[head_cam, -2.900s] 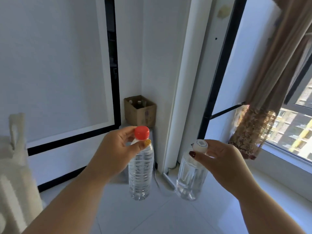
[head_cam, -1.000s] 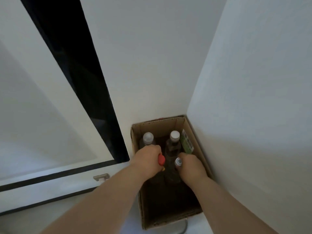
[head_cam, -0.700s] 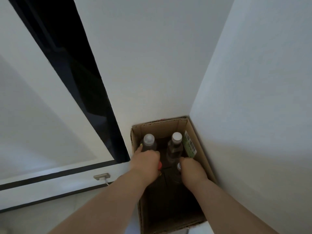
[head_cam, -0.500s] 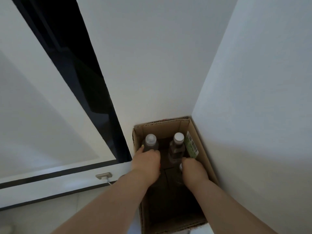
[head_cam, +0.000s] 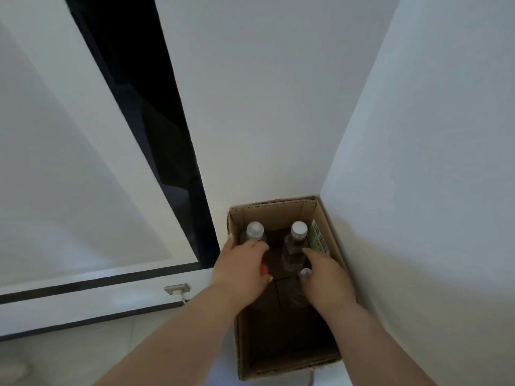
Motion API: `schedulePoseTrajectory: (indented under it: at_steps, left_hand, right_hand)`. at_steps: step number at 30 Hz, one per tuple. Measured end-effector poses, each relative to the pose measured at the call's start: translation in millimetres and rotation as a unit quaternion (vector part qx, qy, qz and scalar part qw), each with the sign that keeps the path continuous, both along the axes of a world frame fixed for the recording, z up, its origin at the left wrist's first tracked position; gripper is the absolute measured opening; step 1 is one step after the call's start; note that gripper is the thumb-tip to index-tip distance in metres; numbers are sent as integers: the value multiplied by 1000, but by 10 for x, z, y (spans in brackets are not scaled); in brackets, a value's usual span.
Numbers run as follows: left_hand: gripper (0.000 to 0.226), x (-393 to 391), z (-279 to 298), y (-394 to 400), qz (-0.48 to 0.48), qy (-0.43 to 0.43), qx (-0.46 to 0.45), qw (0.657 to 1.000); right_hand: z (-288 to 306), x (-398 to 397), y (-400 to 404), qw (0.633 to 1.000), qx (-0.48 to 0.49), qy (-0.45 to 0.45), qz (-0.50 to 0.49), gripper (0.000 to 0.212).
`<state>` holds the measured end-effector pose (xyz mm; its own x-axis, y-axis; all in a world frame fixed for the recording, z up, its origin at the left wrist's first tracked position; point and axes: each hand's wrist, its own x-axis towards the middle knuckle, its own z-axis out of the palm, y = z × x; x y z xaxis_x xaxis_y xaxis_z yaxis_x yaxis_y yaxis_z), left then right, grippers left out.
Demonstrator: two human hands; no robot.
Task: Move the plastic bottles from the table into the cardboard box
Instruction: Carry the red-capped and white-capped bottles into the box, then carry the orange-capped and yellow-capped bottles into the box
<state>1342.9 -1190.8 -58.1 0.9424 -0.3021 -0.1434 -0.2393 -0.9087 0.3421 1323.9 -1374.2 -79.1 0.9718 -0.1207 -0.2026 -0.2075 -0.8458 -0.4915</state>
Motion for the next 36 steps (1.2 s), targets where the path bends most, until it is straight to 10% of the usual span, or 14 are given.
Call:
schedulePoseTrajectory:
  at_steps: [10, 20, 25, 29, 36]
  left_hand:
    - [59, -541, 1291, 665, 173, -40, -449, 876]
    - [59, -2307, 2426, 1643, -10, 120, -863, 491]
    - [58, -3402, 2536, 2055, -63, 171, -894, 408]
    - [56, -4064, 2708, 2286, -51, 118, -884, 450]
    - [59, -5201, 2985, 2447, -30, -199, -596, 778]
  right_hand:
    - [1477, -455, 232, 899, 382, -210, -36, 47]
    - [2676, -2208, 1186, 628, 746, -181, 127, 59]
    - [2784, -3329, 1726, 529, 824, -132, 157, 68]
    - [2894, -4030, 1987, 553, 808, -146, 142, 60]
    - [3187, -5134, 2143, 701, 633, -298, 138, 71]
